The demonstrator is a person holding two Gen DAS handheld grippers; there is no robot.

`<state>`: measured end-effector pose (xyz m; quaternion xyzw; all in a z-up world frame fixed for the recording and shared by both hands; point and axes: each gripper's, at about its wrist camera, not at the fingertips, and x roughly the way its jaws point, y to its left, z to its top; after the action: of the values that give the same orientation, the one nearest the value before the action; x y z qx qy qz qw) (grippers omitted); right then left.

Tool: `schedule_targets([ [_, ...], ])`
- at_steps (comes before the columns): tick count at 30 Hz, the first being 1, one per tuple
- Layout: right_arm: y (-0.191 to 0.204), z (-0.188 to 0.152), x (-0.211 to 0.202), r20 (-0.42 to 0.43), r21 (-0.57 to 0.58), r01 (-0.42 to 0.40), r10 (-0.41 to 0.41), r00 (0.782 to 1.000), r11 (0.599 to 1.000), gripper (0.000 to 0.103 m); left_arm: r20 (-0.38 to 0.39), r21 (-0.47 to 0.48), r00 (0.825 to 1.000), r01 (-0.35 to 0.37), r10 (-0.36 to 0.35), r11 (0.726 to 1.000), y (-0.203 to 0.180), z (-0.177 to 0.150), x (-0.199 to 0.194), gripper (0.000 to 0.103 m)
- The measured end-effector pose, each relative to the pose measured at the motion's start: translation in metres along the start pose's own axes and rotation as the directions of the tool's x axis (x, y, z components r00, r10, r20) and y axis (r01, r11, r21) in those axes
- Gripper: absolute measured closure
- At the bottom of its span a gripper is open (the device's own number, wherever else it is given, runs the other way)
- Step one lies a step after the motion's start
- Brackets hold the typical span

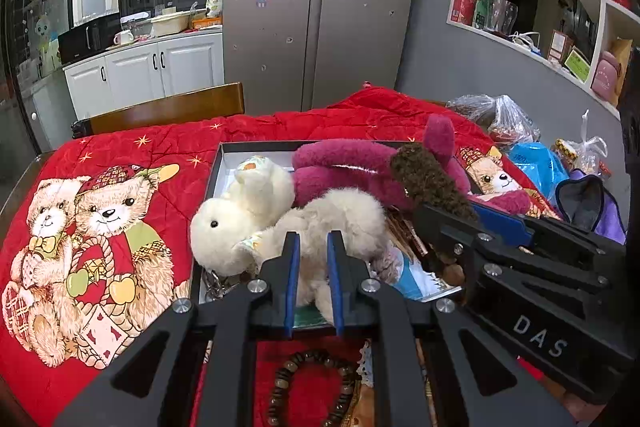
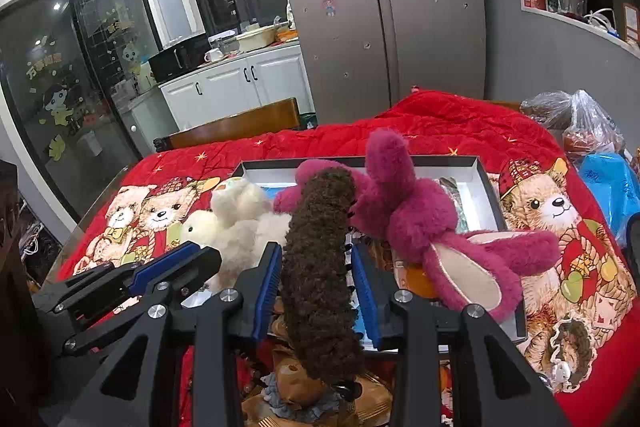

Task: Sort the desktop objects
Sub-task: 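Lower the fluffy plush into the tray with the left tool while the right tool lowers the fuzzy stick, then open both tools and lift them away from the tray toward the pile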

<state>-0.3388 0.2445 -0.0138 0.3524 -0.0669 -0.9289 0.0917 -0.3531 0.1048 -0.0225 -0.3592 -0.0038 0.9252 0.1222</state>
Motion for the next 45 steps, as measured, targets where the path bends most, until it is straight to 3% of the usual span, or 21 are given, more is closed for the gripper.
schedule_targets([
  [9,-0.01,-0.003,0.01,-0.029,0.024,0.018,-0.017,0.999,1.0,0.066,-0.017,0.004,1.0,-0.016,0.017,1.0,0.001,-0.002,0.007,0.088],
  [11,-0.011,-0.002,0.008,-0.024,0.025,0.017,-0.017,1.0,1.0,0.06,-0.023,-0.002,1.0,-0.02,0.02,1.0,0.003,-0.002,0.007,0.085],
  [13,-0.013,0.0,0.003,0.0,0.04,0.011,-0.011,1.0,0.999,0.036,-0.026,-0.008,0.999,-0.023,0.023,1.0,0.005,-0.002,0.008,0.076],
  [16,-0.016,0.003,-0.003,0.019,0.061,0.0,-0.001,1.0,0.998,0.028,-0.026,-0.015,0.999,-0.022,0.022,1.0,0.006,-0.002,0.008,0.07],
  [22,-0.021,0.007,-0.01,0.032,0.08,-0.002,0.0,0.999,0.997,0.027,-0.021,-0.009,1.0,-0.022,0.022,1.0,0.006,-0.001,0.005,0.068],
  [28,-0.017,0.012,-0.027,0.073,0.055,-0.004,0.0,0.997,0.998,0.027,0.019,0.019,0.998,-0.064,0.064,0.998,0.002,0.004,-0.011,0.052],
  [32,-0.007,0.017,-0.048,0.112,0.018,0.006,-0.008,0.994,1.0,0.027,0.058,0.022,0.997,-0.052,0.05,0.998,-0.001,0.01,-0.037,0.037],
  [34,-0.001,0.018,-0.065,0.144,0.008,0.004,-0.005,0.99,1.0,0.025,0.081,0.035,0.996,-0.042,0.039,0.998,-0.004,0.008,-0.055,0.024],
  [36,0.002,0.017,-0.081,0.167,0.009,-0.01,0.008,0.986,1.0,0.019,0.119,0.062,0.992,-0.039,0.032,0.997,-0.009,-0.001,-0.076,0.005],
  [37,0.003,0.015,-0.091,0.182,0.01,-0.019,0.017,0.983,1.0,0.018,0.132,0.076,0.991,-0.037,0.027,0.996,-0.011,-0.006,-0.083,0.001],
  [40,0.008,0.006,-0.114,0.216,-0.02,-0.036,0.04,0.976,0.999,0.018,0.135,0.102,0.991,-0.017,0.003,0.995,-0.014,-0.037,-0.094,0.0],
  [45,0.003,-0.041,-0.127,0.274,-0.021,-0.093,0.096,0.957,0.995,0.018,0.138,0.1,0.99,-0.051,0.037,0.994,-0.004,-0.099,-0.096,0.0],
])
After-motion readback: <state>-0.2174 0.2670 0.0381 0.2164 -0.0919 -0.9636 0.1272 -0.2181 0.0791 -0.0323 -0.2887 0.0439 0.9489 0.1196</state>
